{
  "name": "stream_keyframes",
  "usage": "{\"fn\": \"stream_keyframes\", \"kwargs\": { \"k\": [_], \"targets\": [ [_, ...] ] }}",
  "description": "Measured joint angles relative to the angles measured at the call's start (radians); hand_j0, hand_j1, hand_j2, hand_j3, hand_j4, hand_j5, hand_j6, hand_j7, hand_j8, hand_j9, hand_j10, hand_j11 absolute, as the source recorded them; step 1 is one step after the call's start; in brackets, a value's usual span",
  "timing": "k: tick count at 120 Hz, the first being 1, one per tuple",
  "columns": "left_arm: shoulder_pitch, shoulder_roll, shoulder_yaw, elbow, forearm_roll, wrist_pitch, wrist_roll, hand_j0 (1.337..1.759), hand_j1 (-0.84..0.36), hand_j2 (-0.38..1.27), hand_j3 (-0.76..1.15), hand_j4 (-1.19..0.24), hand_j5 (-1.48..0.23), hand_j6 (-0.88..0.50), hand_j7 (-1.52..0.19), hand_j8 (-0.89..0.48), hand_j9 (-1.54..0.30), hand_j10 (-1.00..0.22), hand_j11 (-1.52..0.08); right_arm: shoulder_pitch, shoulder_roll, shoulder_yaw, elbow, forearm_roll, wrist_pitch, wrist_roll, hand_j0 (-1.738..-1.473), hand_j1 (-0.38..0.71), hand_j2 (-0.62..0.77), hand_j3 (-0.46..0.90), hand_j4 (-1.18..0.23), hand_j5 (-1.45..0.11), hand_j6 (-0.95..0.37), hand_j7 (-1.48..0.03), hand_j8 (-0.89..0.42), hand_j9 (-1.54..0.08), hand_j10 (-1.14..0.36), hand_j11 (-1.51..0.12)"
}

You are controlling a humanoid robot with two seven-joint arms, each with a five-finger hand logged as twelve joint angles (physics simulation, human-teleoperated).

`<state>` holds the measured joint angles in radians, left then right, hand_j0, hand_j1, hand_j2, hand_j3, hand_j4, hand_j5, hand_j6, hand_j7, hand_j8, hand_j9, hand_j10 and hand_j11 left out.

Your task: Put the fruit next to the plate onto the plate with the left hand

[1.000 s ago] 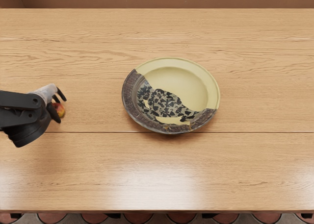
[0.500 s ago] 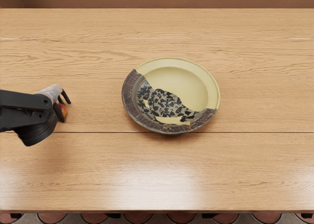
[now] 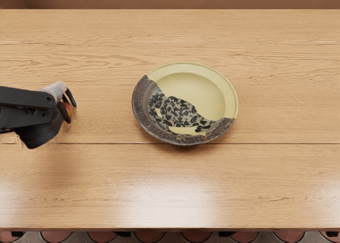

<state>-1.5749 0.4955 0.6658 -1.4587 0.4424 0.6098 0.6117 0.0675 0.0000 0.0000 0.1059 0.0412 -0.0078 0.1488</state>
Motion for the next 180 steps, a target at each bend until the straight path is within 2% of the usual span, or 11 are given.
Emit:
{"fn": "stream_keyframes", "kwargs": {
  "k": [11, 35, 63, 64, 72, 94, 109, 124, 141, 163, 180],
  "targets": [
    [-0.087, -0.008, 0.016, -0.030, -0.047, 0.000, 0.001, 1.649, -0.33, 0.44, 0.00, -0.77, -1.08, -0.48, -1.09, -0.40, -1.08, -0.59, -1.07, 0.000, 0.000, 0.000, 0.000, 0.000, 0.000, 0.000, -1.658, -0.32, 0.00, 0.00, -0.02, -0.03, -0.02, -0.03, -0.02, -0.03, -0.02, -0.03],
    [-0.316, -0.200, 0.071, -0.066, -0.212, 0.001, 0.001, 1.650, -0.26, 0.42, 0.00, -0.79, -1.10, -0.55, -1.10, -0.44, -1.10, -0.63, -1.08, 0.000, 0.000, 0.000, 0.000, 0.000, 0.000, 0.000, -1.658, -0.32, 0.00, 0.00, -0.02, -0.03, -0.02, -0.03, -0.02, -0.03, -0.02, -0.03],
    [-0.547, -0.443, 0.118, -0.078, -0.449, 0.000, -0.001, 1.653, -0.33, 0.61, 0.00, -0.78, -1.12, -0.57, -1.11, -0.47, -1.10, -0.63, -1.08, 0.000, 0.000, 0.000, 0.000, 0.000, 0.000, 0.000, -1.658, -0.32, 0.00, 0.00, -0.02, -0.03, -0.02, -0.03, -0.02, -0.03, -0.02, -0.03],
    [-0.554, -0.449, 0.119, -0.078, -0.456, 0.000, -0.001, 1.653, -0.34, 0.61, 0.00, -0.79, -1.11, -0.58, -1.10, -0.51, -1.10, -0.63, -1.08, 0.000, 0.000, 0.000, 0.000, -0.001, 0.000, 0.000, -1.658, -0.32, 0.00, 0.00, -0.02, -0.03, -0.02, -0.03, -0.02, -0.03, -0.02, -0.03],
    [-0.596, -0.493, 0.119, -0.078, -0.509, 0.000, -0.002, 1.655, -0.37, 0.69, 0.00, -0.79, -1.11, -0.58, -1.10, -0.46, -1.09, -0.68, -1.08, 0.000, 0.000, 0.000, 0.000, 0.000, 0.000, 0.000, -1.658, -0.32, 0.00, 0.00, -0.02, -0.03, -0.02, -0.03, -0.02, -0.03, -0.02, -0.03],
    [-0.611, -0.496, 0.095, -0.075, -0.571, 0.000, -0.001, 1.656, -0.43, 0.73, 0.00, -0.78, -1.09, -0.57, -1.07, -0.49, -1.06, -0.74, -1.06, 0.000, 0.000, 0.000, 0.000, -0.001, 0.000, 0.000, -1.658, -0.32, 0.00, 0.00, -0.02, -0.03, -0.02, -0.03, -0.02, -0.03, -0.02, -0.03],
    [-0.605, -0.496, 0.081, -0.059, -0.581, 0.001, -0.001, 1.657, -0.26, 0.44, 0.00, -0.58, -0.79, -0.46, -0.79, -0.42, -0.78, -0.56, -0.78, 0.000, 0.000, 0.000, 0.000, 0.000, 0.000, 0.000, -1.658, -0.32, 0.00, 0.00, -0.02, -0.03, -0.02, -0.03, -0.02, -0.03, -0.02, -0.03],
    [-0.598, -0.496, 0.074, -0.044, -0.584, 0.001, -0.001, 1.657, -0.12, 0.26, 0.00, -0.43, -0.58, -0.37, -0.58, -0.34, -0.57, -0.42, -0.57, 0.000, 0.000, 0.000, 0.000, 0.000, 0.000, 0.000, -1.658, -0.32, 0.00, 0.00, -0.02, -0.03, -0.02, -0.03, -0.02, -0.03, -0.02, -0.03],
    [-0.569, -0.496, 0.064, -0.026, -0.585, 0.001, -0.001, 1.658, -0.03, 0.16, 0.00, -0.34, -0.45, -0.31, -0.45, -0.30, -0.45, -0.33, -0.45, 0.000, 0.000, 0.000, 0.000, 0.000, 0.000, 0.000, -1.658, -0.32, 0.00, 0.00, -0.02, -0.03, -0.02, -0.03, -0.02, -0.03, -0.02, -0.03],
    [-0.524, -0.496, 0.027, -0.011, -0.583, 0.000, -0.001, 1.658, 0.02, 0.09, 0.00, -0.29, -0.37, -0.27, -0.37, -0.27, -0.37, -0.28, -0.37, 0.000, 0.000, 0.000, 0.000, 0.000, 0.000, 0.000, -1.658, -0.32, 0.00, 0.00, -0.02, -0.03, -0.02, -0.03, -0.02, -0.03, -0.02, -0.03],
    [-0.442, -0.286, -0.110, -0.026, -0.568, -0.078, -0.001, 1.658, 0.03, 0.07, 0.00, -0.27, -0.35, -0.26, -0.35, -0.26, -0.35, -0.27, -0.35, 0.000, 0.000, 0.000, 0.000, -0.001, 0.000, 0.000, -1.658, -0.32, 0.00, 0.00, -0.02, -0.03, -0.02, -0.03, -0.02, -0.03, -0.02, -0.03]
  ]
}}
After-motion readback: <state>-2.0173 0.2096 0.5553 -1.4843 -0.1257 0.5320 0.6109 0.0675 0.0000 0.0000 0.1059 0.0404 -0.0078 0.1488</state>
